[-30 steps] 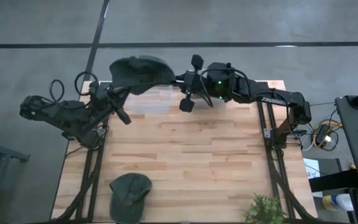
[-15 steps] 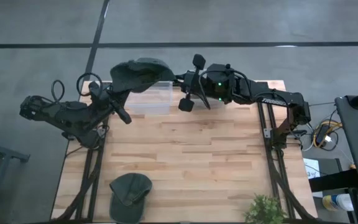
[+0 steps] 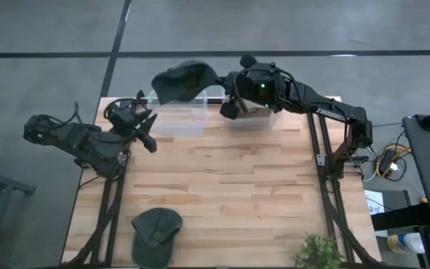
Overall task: Pick & Place hat
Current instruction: Put the right green cap into the left transparent bin
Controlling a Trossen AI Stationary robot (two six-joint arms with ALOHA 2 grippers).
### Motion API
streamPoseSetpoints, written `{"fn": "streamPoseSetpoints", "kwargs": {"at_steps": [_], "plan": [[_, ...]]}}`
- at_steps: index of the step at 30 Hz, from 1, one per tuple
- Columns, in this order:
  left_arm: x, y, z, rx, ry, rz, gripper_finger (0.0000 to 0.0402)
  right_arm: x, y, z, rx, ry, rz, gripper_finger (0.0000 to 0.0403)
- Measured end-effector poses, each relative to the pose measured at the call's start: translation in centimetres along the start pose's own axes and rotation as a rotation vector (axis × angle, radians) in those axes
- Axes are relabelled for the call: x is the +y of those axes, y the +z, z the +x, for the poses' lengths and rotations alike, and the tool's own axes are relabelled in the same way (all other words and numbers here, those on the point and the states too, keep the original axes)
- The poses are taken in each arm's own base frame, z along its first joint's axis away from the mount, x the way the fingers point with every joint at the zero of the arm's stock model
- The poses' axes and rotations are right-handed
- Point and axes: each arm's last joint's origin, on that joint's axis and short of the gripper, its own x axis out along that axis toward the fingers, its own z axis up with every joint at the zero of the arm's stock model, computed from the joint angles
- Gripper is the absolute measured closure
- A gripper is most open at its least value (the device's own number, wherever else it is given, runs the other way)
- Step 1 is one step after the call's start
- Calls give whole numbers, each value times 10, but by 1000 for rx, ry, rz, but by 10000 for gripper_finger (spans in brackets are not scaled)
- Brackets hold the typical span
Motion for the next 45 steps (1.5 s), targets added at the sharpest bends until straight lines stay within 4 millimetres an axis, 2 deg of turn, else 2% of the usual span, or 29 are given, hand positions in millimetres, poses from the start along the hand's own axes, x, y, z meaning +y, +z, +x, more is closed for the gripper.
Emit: {"fn": "streamPoseSetpoints", "kwargs": {"at_steps": [7, 13, 23, 28, 32, 45], "plan": [[-9, -24, 4, 113, -70, -40, 310, -11, -14, 15, 53, 70, 29, 394], [-18, -51, 7, 158, -98, -53, 310, -12, -28, 42, 114, 139, 46, 394], [-44, -82, -3, 75, -244, -63, 310, -6, -30, 94, 275, 246, -54, 394], [-50, -90, -10, 25, -273, -31, 310, 0, -49, 114, 315, 291, -119, 394], [-48, -90, -13, -2, -252, -21, 310, -3, -55, 121, 323, 286, -123, 394], [-42, -88, -14, -33, -193, -43, 310, -4, -49, 119, 263, 310, -139, 392]]}}
